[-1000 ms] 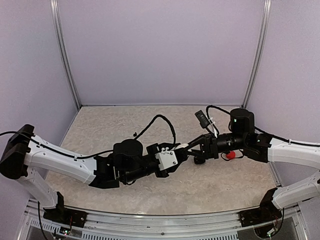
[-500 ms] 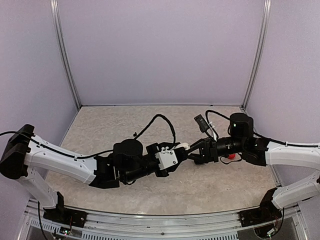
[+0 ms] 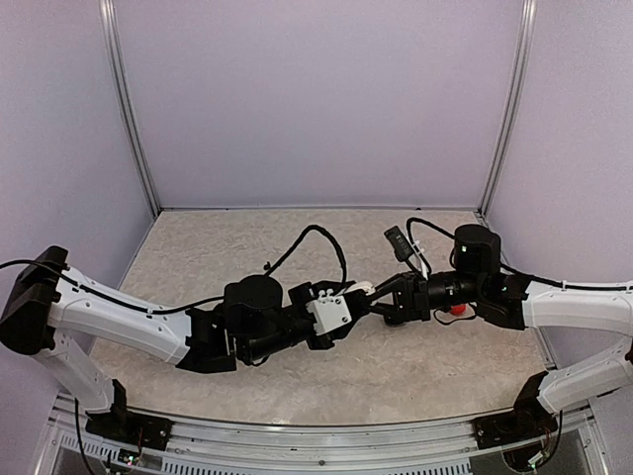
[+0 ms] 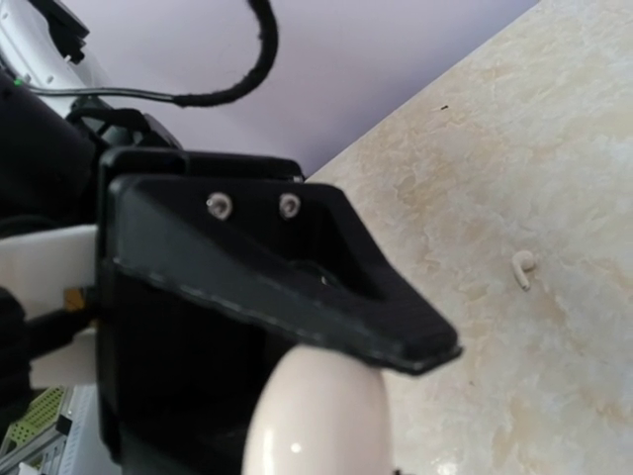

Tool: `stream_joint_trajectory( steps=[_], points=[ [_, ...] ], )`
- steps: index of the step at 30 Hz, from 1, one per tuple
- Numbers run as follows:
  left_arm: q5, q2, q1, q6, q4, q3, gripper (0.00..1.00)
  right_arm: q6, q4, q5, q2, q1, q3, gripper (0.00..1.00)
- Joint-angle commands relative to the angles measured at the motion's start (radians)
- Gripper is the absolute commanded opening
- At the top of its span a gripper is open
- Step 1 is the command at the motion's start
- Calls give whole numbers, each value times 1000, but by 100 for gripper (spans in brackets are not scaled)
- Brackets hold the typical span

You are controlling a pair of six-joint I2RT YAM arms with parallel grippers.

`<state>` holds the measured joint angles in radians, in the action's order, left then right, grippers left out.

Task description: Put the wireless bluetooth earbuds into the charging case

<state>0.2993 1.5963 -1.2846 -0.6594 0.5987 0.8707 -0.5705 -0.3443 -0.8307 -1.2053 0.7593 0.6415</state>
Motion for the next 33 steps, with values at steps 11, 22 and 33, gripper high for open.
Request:
stream_joint_trajectory(
  steps=[11, 22, 33],
  points=[
    [-129, -119, -7, 147, 29, -55, 62, 186, 139, 79, 84, 10, 58, 17],
    [-353, -246, 78, 362, 5, -91, 57, 388, 266, 51, 140, 16, 109, 11],
    [-544, -221, 129, 463, -83, -17, 50, 471, 312, 19, 161, 42, 129, 9]
  ],
)
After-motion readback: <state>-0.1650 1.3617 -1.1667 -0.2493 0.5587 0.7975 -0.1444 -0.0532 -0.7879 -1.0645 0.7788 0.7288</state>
